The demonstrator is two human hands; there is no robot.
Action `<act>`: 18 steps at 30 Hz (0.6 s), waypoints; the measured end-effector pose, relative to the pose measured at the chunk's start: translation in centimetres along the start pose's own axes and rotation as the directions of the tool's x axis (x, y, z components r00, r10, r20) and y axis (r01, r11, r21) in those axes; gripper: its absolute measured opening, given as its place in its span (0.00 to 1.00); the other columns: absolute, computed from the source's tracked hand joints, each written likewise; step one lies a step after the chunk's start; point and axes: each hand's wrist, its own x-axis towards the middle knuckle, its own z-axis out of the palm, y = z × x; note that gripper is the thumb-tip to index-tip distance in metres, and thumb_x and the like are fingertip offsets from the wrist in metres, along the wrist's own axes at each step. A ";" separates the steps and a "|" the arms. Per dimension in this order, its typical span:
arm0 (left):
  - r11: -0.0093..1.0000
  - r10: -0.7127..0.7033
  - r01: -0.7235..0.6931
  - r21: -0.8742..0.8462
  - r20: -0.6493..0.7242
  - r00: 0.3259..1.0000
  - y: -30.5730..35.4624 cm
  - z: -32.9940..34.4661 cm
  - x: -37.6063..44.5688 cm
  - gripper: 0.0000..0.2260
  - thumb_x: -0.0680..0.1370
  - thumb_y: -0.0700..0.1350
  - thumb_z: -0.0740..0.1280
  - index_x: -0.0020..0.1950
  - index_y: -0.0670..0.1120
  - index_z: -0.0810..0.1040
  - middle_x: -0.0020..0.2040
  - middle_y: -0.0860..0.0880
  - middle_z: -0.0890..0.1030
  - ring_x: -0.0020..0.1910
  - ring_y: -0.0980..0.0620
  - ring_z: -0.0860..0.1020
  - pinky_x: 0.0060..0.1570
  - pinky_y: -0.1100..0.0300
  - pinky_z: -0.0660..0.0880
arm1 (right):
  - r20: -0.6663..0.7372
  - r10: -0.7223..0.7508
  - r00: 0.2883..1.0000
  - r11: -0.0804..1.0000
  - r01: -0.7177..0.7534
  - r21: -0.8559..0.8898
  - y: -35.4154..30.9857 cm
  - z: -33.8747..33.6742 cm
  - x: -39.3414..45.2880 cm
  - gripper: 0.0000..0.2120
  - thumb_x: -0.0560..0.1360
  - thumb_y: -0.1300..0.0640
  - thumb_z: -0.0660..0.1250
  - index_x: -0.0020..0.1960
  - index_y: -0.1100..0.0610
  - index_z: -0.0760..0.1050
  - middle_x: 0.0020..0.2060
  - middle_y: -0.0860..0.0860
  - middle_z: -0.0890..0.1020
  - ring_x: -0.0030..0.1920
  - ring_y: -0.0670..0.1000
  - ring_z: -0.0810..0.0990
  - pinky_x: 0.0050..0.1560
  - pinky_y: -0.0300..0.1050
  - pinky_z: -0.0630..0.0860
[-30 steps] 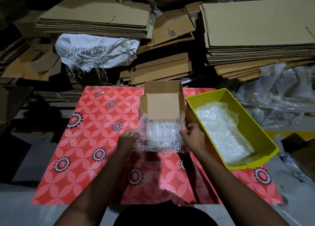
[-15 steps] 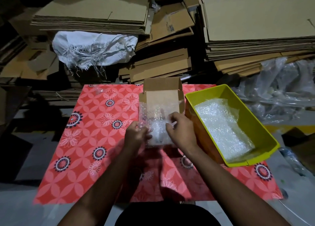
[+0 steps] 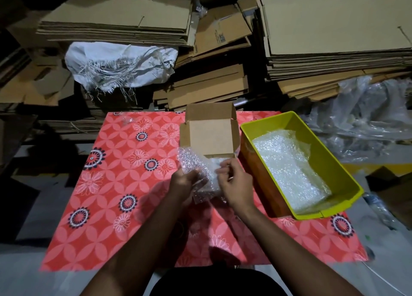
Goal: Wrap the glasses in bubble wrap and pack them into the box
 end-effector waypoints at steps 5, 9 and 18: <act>0.998 -0.050 0.056 -0.024 0.206 0.977 1.2 0.4 -1.8 0.09 0.79 0.37 0.62 0.53 0.32 0.76 0.37 0.41 0.84 0.35 0.48 0.84 0.36 0.54 0.82 | 0.022 0.341 0.940 0.936 -0.341 0.087 2.9 -1.5 2.7 0.09 0.77 0.50 0.69 0.54 0.53 0.78 0.46 0.49 0.83 0.48 0.53 0.81 0.44 0.43 0.71; 0.998 -0.051 0.044 0.036 0.224 0.973 2.2 0.0 -1.7 0.14 0.84 0.40 0.57 0.52 0.34 0.79 0.39 0.42 0.84 0.36 0.49 0.82 0.34 0.57 0.79 | 0.609 0.452 0.652 0.526 -0.746 0.409 3.8 -1.6 3.8 0.26 0.76 0.40 0.69 0.63 0.59 0.78 0.53 0.61 0.80 0.50 0.60 0.78 0.48 0.49 0.76; 0.957 0.141 -0.169 0.234 0.132 0.981 2.5 -0.2 -1.3 0.07 0.77 0.44 0.72 0.49 0.43 0.75 0.42 0.46 0.78 0.40 0.47 0.78 0.39 0.53 0.78 | 0.374 0.475 0.797 0.788 -0.574 0.224 3.5 -0.7 3.7 0.41 0.57 0.53 0.87 0.64 0.63 0.75 0.60 0.53 0.79 0.56 0.55 0.81 0.50 0.44 0.80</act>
